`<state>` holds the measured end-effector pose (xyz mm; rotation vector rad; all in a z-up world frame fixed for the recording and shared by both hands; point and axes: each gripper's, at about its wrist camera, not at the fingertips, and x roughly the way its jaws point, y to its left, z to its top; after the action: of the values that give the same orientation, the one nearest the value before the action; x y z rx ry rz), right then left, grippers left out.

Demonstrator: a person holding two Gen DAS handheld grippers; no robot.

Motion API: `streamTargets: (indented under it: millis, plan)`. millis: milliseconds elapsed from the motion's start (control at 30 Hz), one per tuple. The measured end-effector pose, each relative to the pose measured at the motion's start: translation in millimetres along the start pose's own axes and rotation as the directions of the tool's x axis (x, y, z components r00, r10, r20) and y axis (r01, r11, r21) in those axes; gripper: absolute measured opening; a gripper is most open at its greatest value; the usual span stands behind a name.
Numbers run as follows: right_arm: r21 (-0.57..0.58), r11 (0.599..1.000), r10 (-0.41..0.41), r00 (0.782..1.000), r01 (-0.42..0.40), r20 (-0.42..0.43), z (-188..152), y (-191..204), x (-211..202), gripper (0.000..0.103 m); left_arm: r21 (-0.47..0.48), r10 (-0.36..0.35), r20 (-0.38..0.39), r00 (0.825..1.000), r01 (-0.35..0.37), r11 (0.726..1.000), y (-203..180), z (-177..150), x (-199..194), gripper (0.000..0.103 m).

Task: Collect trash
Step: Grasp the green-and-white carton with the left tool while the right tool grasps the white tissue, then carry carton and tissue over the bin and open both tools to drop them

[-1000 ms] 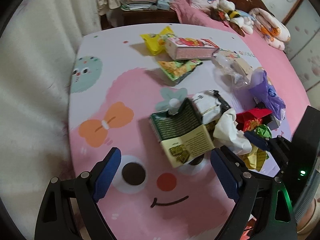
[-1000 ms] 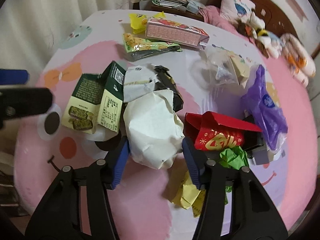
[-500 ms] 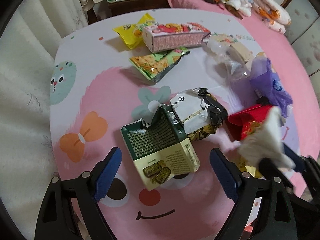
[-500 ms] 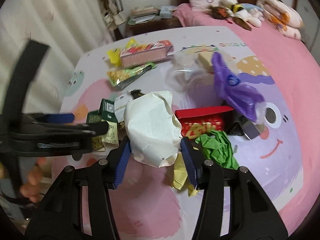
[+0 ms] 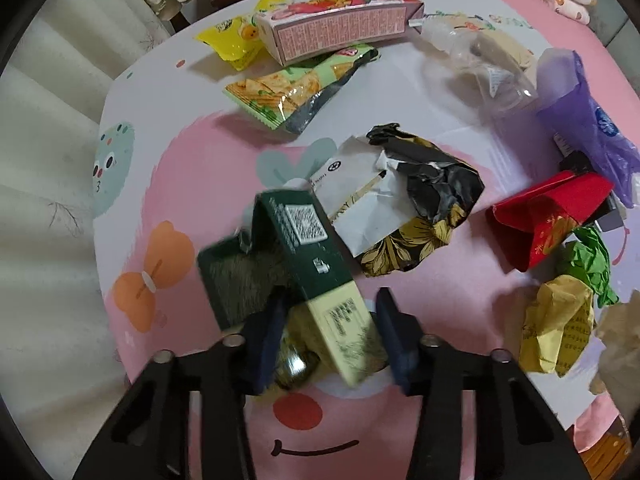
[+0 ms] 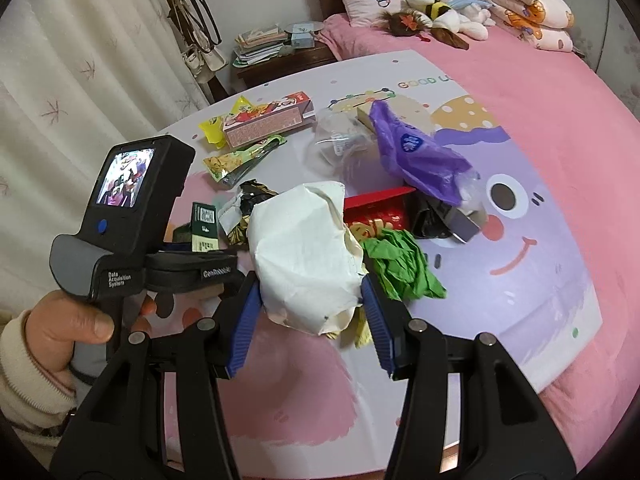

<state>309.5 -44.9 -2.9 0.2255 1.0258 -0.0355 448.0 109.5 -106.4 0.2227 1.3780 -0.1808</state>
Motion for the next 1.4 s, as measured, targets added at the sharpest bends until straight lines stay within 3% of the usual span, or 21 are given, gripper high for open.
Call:
streamTargets:
  millis: [100, 333, 467, 733, 1067, 1200, 1333, 1400]
  plan:
    - [-0.004, 1.000, -0.010, 1.000, 0.010, 0.008, -5.5, -0.8, -12.2, 0.047, 0.008, -0.036, 0.028, 0.999, 0.036, 0.999, 4.6, -7.6, -7.8, 0.025]
    - [-0.033, 0.999, -0.022, 0.999, 0.023, 0.042, -11.0, -6.1, -39.5, 0.047, -0.048, -0.158, 0.102, 0.982, 0.163, 0.985, 29.3, -40.9, -34.3, 0.023]
    - [-0.068, 0.997, -0.016, 0.999, 0.019, 0.043, -14.5, -10.4, -49.6, 0.047, -0.047, -0.162, 0.181, 0.970, 0.173, 0.984, 36.7, -67.0, -66.4, 0.023]
    - [-0.151, 0.988, 0.048, 0.999, -0.044, 0.023, -29.9, -21.9, -60.0, 0.047, -0.053, -0.147, 0.309, 0.940, 0.171, 0.984, 11.0, -126.6, -122.9, 0.023]
    - [-0.339, 0.924, 0.180, 0.984, -0.175, -0.019, -80.3, -69.8, -86.9, 0.047, -0.102, -0.068, 0.404, 0.912, 0.118, 0.988, -83.5, -223.3, -162.4, 0.023]
    - [-0.361, 0.905, 0.219, 0.974, -0.225, -0.058, -113.8, -102.9, -92.3, 0.047, -0.122, -0.085, 0.415, 0.906, 0.147, 0.982, -132.6, -265.0, -160.0, 0.023]
    - [-0.359, 0.897, 0.232, 0.966, -0.257, -0.112, -149.5, -135.4, -89.5, 0.047, -0.144, -0.089, 0.395, 0.915, 0.157, 0.977, -172.0, -304.4, -149.7, 0.023]
    - [-0.320, 0.904, 0.242, 0.957, -0.283, -0.162, -168.0, -150.5, -82.5, 0.047, -0.147, -0.089, 0.356, 0.930, 0.150, 0.978, -191.3, -323.2, -138.9, 0.023]
